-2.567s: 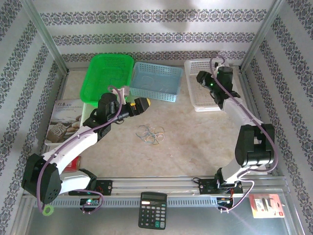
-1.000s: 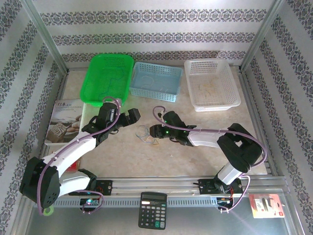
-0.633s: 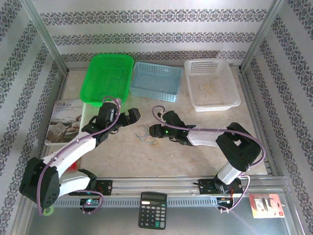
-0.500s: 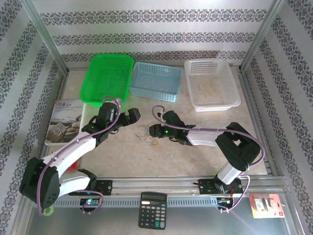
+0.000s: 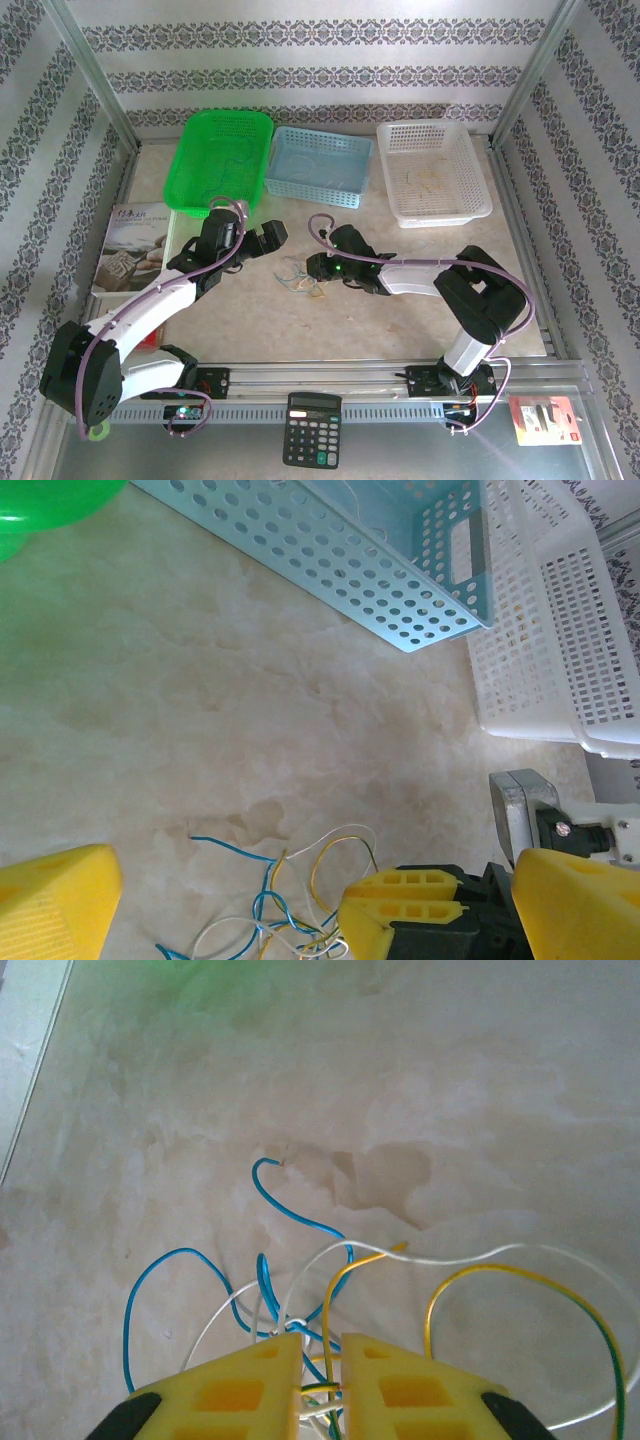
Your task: Untangle the cables
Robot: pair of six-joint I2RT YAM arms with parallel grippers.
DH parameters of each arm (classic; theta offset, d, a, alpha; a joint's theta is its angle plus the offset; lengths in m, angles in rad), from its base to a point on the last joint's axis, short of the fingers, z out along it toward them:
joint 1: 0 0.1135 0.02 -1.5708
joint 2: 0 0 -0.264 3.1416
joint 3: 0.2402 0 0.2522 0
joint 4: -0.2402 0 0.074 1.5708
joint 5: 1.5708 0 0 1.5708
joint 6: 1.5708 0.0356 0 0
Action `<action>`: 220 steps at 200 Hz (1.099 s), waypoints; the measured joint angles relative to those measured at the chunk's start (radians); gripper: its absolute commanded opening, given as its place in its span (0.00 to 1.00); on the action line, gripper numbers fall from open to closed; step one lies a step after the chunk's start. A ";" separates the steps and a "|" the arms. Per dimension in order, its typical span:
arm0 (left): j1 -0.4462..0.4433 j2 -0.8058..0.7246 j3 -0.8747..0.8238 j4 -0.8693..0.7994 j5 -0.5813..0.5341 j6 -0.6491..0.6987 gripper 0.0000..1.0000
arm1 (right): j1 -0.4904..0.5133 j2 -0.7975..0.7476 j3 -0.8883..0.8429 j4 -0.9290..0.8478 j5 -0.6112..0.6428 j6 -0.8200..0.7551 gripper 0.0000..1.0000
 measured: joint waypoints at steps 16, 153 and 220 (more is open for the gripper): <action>0.000 0.000 -0.002 0.000 0.000 0.000 1.00 | -0.012 0.000 0.000 0.005 -0.013 0.002 0.00; 0.000 -0.019 -0.109 0.180 0.153 0.058 1.00 | -0.049 -0.275 0.037 -0.033 -0.095 0.008 0.00; 0.000 -0.014 -0.201 0.359 0.262 0.137 0.96 | -0.072 -0.339 0.040 -0.029 -0.095 0.039 0.00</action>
